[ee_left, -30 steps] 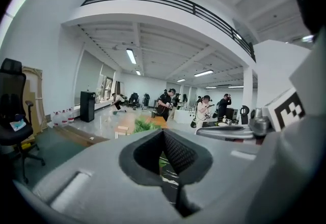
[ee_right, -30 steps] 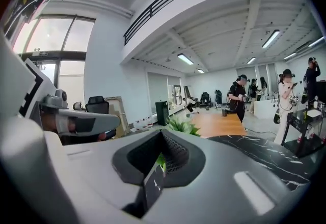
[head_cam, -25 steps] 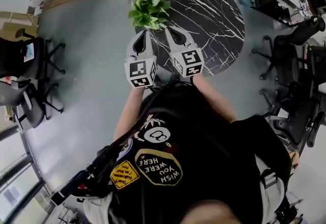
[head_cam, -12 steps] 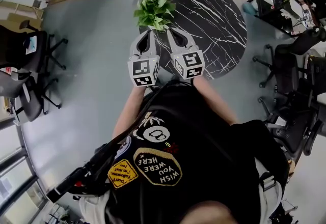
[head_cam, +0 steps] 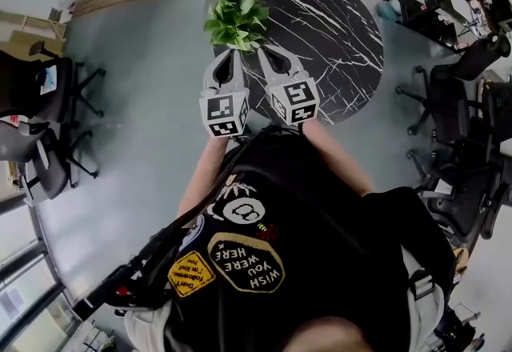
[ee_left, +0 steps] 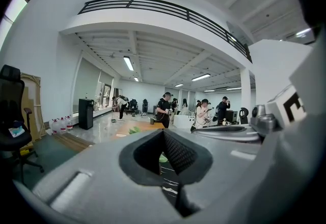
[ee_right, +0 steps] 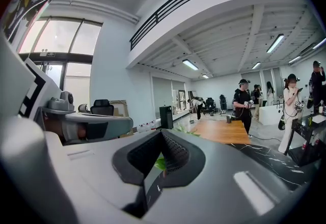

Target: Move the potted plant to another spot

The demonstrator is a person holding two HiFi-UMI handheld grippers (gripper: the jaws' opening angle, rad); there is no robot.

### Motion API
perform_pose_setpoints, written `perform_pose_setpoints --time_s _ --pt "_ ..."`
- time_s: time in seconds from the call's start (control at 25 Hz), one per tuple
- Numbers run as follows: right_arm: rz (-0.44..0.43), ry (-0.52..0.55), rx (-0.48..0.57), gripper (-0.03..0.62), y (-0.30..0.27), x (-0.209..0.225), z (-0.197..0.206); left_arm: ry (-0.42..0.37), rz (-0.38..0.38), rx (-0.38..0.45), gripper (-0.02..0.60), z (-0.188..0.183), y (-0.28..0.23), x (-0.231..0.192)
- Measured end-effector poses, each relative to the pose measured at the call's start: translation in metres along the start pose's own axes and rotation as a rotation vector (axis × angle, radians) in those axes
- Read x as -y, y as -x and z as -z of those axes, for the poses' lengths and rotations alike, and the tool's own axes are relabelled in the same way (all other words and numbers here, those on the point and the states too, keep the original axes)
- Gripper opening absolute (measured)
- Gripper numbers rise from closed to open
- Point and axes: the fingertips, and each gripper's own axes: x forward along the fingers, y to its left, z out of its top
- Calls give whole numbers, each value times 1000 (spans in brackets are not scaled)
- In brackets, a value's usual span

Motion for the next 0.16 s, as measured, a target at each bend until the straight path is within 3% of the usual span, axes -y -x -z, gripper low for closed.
perform_pose_setpoints --time_s 0.16 --pt "0 -2 -2 0 3 2 -1 2 -5 1 5 -1 -1 3"
